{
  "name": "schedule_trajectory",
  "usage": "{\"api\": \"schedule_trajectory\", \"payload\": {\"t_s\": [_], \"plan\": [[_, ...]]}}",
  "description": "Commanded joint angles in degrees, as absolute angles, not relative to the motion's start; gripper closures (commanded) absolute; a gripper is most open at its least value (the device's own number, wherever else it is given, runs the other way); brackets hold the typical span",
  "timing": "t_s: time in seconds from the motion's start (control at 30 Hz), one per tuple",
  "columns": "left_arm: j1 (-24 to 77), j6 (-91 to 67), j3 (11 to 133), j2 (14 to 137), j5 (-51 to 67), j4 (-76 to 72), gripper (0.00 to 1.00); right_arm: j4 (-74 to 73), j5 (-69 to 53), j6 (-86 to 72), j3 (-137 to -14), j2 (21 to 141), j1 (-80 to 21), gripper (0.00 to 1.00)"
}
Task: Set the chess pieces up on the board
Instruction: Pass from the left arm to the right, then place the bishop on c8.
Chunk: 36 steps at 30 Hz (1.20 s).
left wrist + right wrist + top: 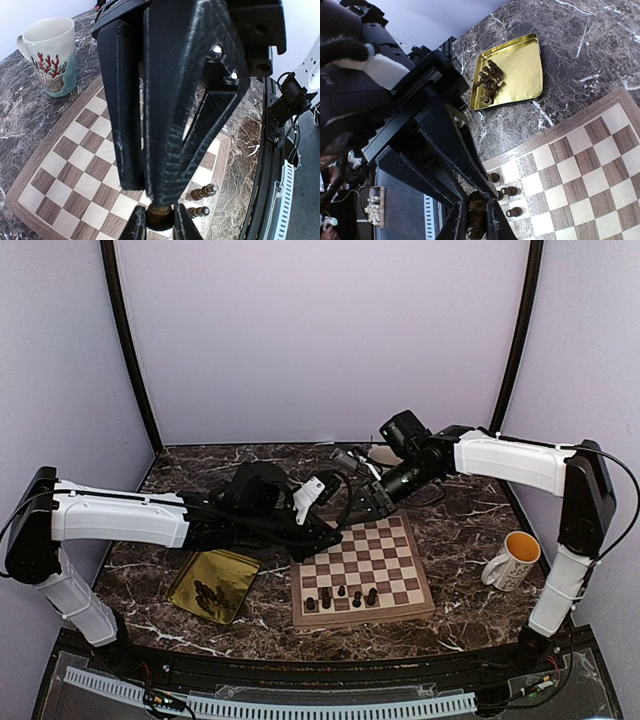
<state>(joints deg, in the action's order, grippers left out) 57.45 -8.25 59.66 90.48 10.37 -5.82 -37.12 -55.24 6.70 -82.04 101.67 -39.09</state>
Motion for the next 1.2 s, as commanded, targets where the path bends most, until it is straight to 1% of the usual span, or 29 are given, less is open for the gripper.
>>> {"api": "schedule_trajectory", "payload": {"t_s": [0.0,0.03,0.07,0.13,0.2,0.3,0.37,0.43,0.53,0.67,0.83,1.0,1.17], "plan": [[57.66,-8.84,59.53,88.98,9.38,-7.29,0.84,-36.02,-54.05,7.23,-81.3,101.54,-39.73,0.93],[57.66,-8.93,59.43,88.91,8.87,-7.17,0.81,-36.11,-53.68,7.47,-81.22,101.44,-39.73,0.95],[57.65,-9.05,59.46,88.89,8.1,-6.81,0.76,-36.21,-53.28,7.86,-81.21,101.24,-39.65,0.97],[57.66,-9.27,59.5,88.58,5.97,-5.57,0.62,-36.71,-51.7,8.94,-81.24,100.37,-39.49,0.98],[57.57,-9.04,59.03,87.29,3.62,-4.63,0.51,-37.47,-48.97,10.64,-81.04,99.08,-39.19,0.99],[57.48,-7.4,57.05,84.62,0.23,-4.1,0.4,-36.53,-47.21,11.73,-78.78,95.98,-37.67,0.99],[57.33,-6.0,56.66,83.32,-1.1,-2.45,0.36,-36.15,-46.14,12.57,-77.06,93.47,-35.89,0.99],[57.02,-4.85,57.0,82.61,-2.34,0.64,0.36,-36.67,-44.3,14.05,-75.67,91.83,-34.39,0.99],[56.26,-4.14,58.2,82.28,-5.96,4.75,0.36,-38.97,-37.91,19.61,-73.28,86.33,-33.96,0.99],[54.68,-5.57,58.0,81.6,-9.51,6.71,0.36,-40.56,-32.57,24.89,-67.8,80.4,-34.08,0.98],[52.23,-9.85,55.65,80.1,-7.93,3.71,0.37,-45.04,-29.23,30.46,-63.98,75.89,-35.99,0.98],[50.74,-14.84,55.53,81.19,-7.04,2.97,0.37,-46.58,-24.0,34.84,-60.65,72.85,-41.65,0.98],[50.59,-17.84,56.39,82.75,-5.37,2.9,0.38,-46.93,-22.38,36.38,-58.61,72.96,-45.3,0.98]]}}
